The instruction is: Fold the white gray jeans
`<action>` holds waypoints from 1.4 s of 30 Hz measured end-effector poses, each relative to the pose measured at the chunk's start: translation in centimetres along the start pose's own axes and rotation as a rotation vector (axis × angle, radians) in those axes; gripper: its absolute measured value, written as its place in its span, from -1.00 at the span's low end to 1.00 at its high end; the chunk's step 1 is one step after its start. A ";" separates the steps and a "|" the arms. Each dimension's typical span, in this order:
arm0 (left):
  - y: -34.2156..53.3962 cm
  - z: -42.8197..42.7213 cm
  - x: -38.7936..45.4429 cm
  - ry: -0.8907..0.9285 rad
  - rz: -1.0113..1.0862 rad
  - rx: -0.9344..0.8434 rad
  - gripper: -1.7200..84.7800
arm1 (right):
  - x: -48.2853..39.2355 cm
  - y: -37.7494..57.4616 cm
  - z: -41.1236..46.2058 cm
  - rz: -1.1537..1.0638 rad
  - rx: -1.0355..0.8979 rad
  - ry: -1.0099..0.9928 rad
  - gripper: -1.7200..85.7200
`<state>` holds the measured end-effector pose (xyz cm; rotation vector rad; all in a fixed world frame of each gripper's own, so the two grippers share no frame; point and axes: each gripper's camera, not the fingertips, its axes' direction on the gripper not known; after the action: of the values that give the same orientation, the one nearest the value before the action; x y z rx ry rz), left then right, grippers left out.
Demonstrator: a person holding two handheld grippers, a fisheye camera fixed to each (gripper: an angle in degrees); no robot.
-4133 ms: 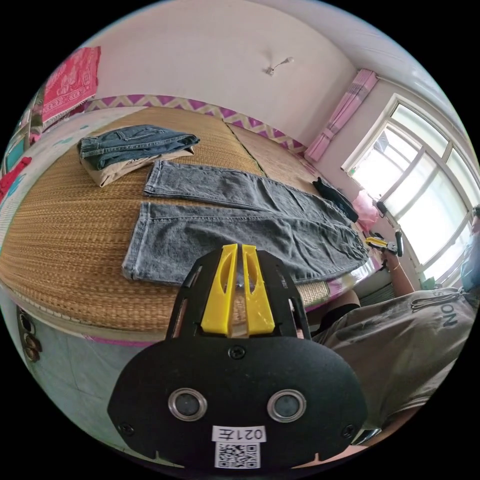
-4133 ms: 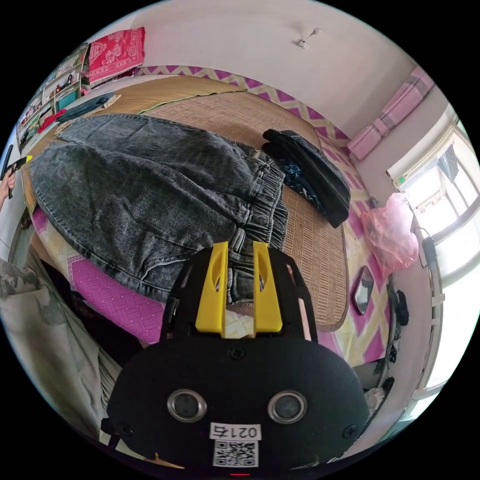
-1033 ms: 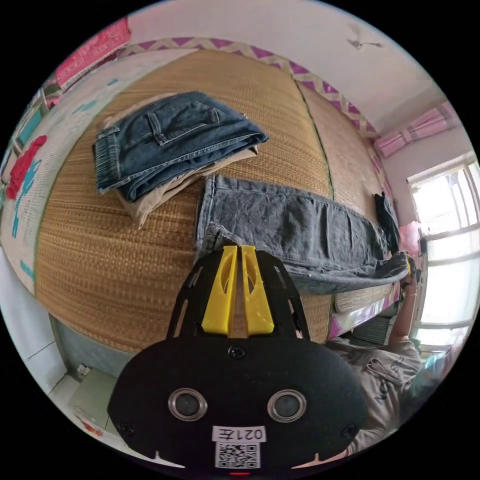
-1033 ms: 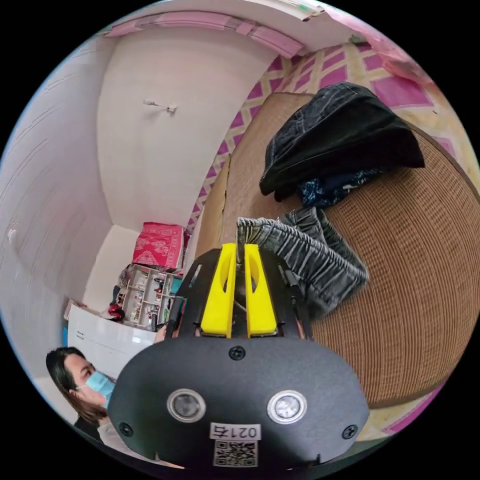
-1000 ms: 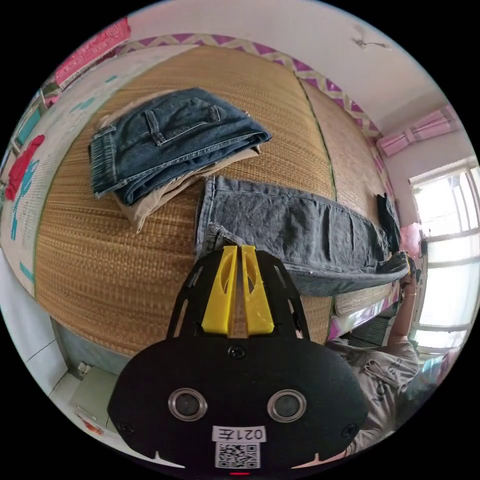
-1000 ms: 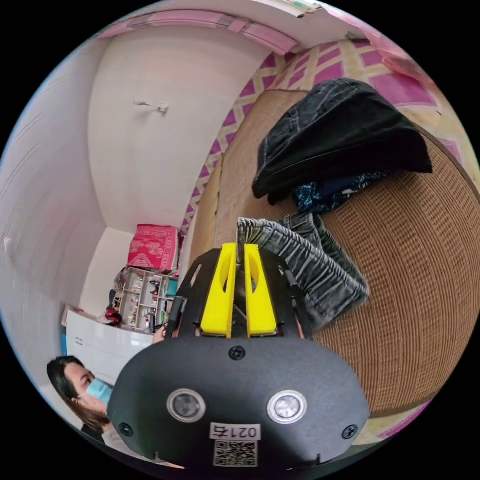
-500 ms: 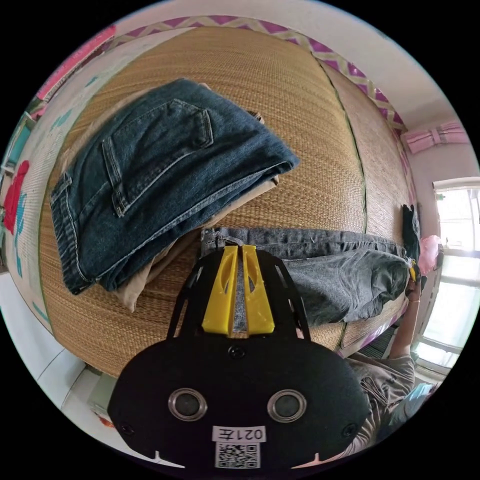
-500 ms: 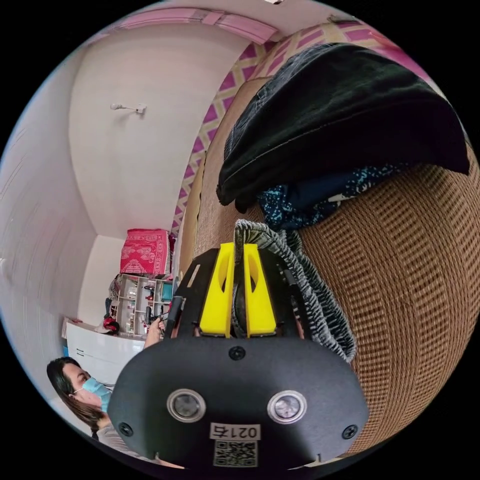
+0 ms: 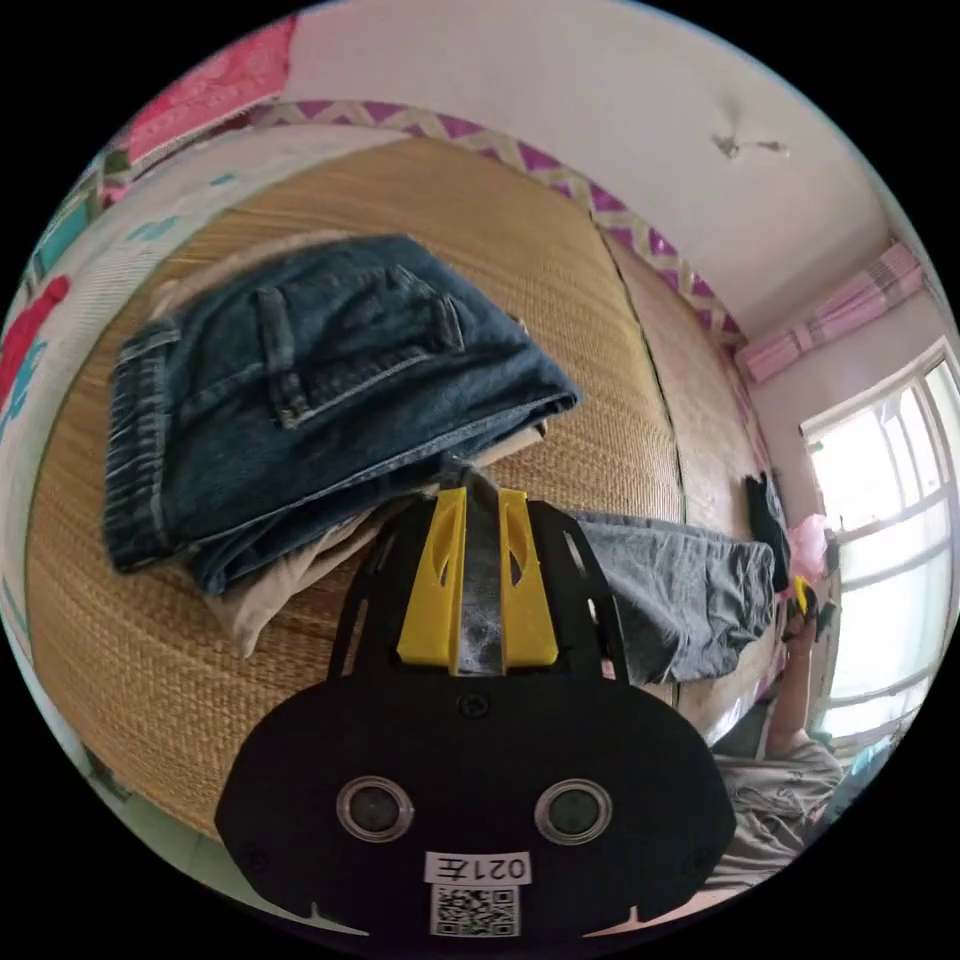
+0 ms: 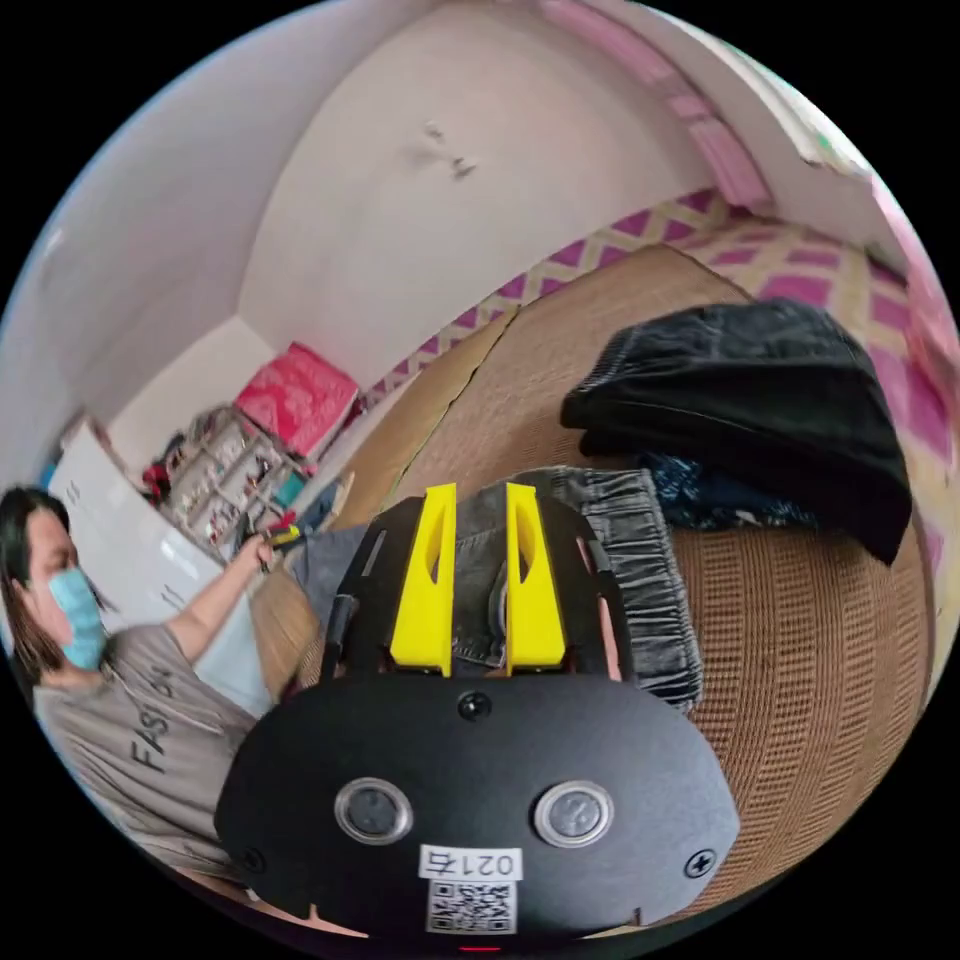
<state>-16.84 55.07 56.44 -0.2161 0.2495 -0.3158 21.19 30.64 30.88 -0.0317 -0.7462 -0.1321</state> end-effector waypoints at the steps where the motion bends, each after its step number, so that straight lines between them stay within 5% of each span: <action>1: 1.5 -1.1 0.4 -0.015 0.027 0.018 -0.82 | -2.3 -0.2 0.9 -0.070 -0.036 0.001 -0.80; 9: 11.3 0.8 2.8 -0.222 0.164 -0.130 -0.75 | -9.8 0.4 5.0 -0.195 -0.181 -0.154 -0.74; 17: 16.6 4.7 2.1 -0.167 0.142 -0.129 -0.90 | -13.9 -1.5 1.9 -0.247 -0.238 -0.140 -0.70; 22: 21.0 -0.4 5.1 -0.124 0.207 -0.035 -0.98 | -15.0 -3.0 -1.6 -0.230 -0.220 -0.165 -0.69; 29: 27.8 6.1 0.4 -0.103 0.108 -0.161 -0.98 | -17.1 -4.4 -2.0 -0.265 -0.292 -0.113 -0.70; 42: 45.5 4.3 0.9 0.152 -0.003 0.049 -0.86 | -23.0 -3.1 -1.9 -0.419 -0.479 0.145 -0.77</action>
<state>-2.14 97.73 49.08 -0.1440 0.3910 -0.3414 5.36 29.97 13.85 -0.3191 -0.5547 -0.7038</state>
